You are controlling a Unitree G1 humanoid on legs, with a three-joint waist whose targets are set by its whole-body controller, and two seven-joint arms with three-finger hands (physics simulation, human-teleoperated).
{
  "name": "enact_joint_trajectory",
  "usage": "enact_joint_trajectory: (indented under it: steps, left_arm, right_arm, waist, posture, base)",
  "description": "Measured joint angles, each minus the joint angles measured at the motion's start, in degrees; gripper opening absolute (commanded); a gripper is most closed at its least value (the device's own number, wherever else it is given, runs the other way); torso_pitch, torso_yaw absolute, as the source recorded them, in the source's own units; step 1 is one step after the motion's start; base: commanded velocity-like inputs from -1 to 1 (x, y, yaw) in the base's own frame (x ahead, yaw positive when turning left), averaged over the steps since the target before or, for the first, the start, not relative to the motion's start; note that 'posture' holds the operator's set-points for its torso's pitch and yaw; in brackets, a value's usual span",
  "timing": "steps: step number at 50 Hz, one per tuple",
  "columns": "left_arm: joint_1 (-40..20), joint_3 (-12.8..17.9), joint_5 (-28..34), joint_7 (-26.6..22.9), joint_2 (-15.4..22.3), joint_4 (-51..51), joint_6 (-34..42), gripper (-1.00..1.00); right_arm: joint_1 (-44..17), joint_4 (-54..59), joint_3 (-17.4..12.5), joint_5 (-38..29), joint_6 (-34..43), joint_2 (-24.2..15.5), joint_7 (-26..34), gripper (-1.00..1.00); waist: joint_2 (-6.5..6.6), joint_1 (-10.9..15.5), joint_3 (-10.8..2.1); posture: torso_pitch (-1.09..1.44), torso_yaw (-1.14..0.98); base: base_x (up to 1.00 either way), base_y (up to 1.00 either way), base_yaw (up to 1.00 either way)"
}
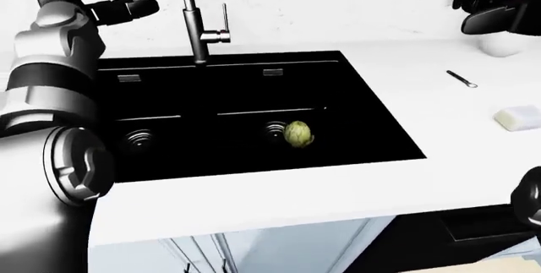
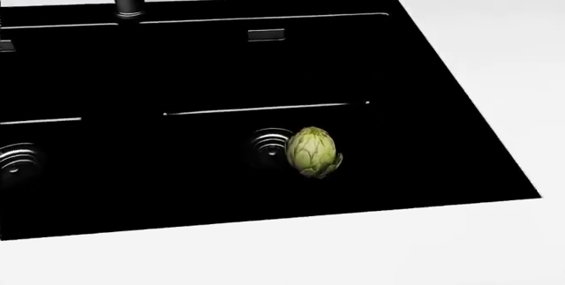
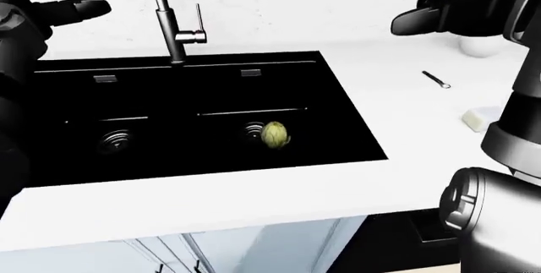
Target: Turn the sink spout to the right.
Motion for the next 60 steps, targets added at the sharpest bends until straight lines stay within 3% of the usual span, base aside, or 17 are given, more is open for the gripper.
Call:
enact_joint_trajectory:
  steps: [6,9,11,15,17,20,28,35,50,60]
  left_arm:
    - [-1.0,-0.2,0.2,0.3,0.3,-1.7,-1.5,1.00]
    - [-1.2,-0.2,0.4,0.3,0.7,-1.7,-2.0,1.00]
    - [-0.7,-0.1,0.6,0.5,1.2,-1.9,-1.9,1.00]
    - [0.5,0.0,0.8,0.9,1.2,0.0,-0.9,1.00]
    - [0.6,0.1,0.8,0.9,0.9,0.2,-0.4,1.00]
    - [-0.2,0.0,0.7,0.8,0.6,-0.8,-0.7,1.00]
    - [0.0,-0.3,0.6,0.1,0.3,-0.7,-1.0,1.00]
    - [-0.5,-0.4,1.1,0.2,0.8,-1.7,-1.6,1.00]
    - [0.1,-0.4,1.5,0.3,0.5,-0.8,-0.8,1.00]
    - [-0.2,-0.5,1.9,0.4,0.3,-0.9,-0.8,1.00]
  right_arm:
    - [-0.2,-0.6,-0.4,-0.2,-0.6,0.1,0.0,1.00]
    - [-0.7,-1.2,-0.4,0.0,-0.7,0.2,0.1,1.00]
    - [-0.1,-1.8,-0.7,0.5,-0.9,0.9,0.3,1.00]
    - [0.4,-1.5,0.0,1.3,0.0,1.2,0.4,1.00]
    - [0.5,-1.4,0.0,1.5,0.1,1.1,0.4,1.00]
    - [0.2,-1.3,-0.3,1.6,-0.1,0.5,0.2,1.00]
    - [0.0,-0.7,-0.4,1.2,-0.2,0.1,-0.3,1.00]
    - [-0.8,-1.1,-0.3,1.4,-0.8,-0.1,-0.1,1.00]
    - [-0.7,-0.4,0.1,1.1,-0.7,0.2,0.0,1.00]
    - [-0.9,-0.3,0.0,0.8,-0.9,0.2,0.2,1.00]
  waist:
    - [2.22,-0.7,-1.61]
    - [4.62,-0.7,-1.55]
    - [3.98,-0.9,-0.27]
    - [4.43,-0.8,1.77]
    - [3.99,-0.7,2.28]
    - [1.11,-1.0,1.15]
    - [2.67,-0.8,0.76]
    - [2.49,-0.3,0.03]
    - [2.16,0.2,-0.23]
    - [2.34,0.2,-1.58]
  posture:
    - [0.00,0.00]
    - [0.00,0.00]
    - [0.00,0.00]
    - [0.00,0.00]
    - [0.00,0.00]
    - [0.00,0.00]
    - [0.00,0.00]
    - [0.00,0.00]
    - [-0.03,0.00]
    - [-0.06,0.00]
  base:
    - [0.39,0.00,0.00]
    - [0.08,0.00,0.00]
    - [0.00,0.00,0.00]
    - [0.00,0.00,0.00]
    - [0.00,0.00,0.00]
    - [0.00,0.00,0.00]
    - [0.00,0.00,0.00]
    - [0.00,0.00,0.00]
    - [0.00,0.00,0.00]
    - [0.00,0.00,0.00]
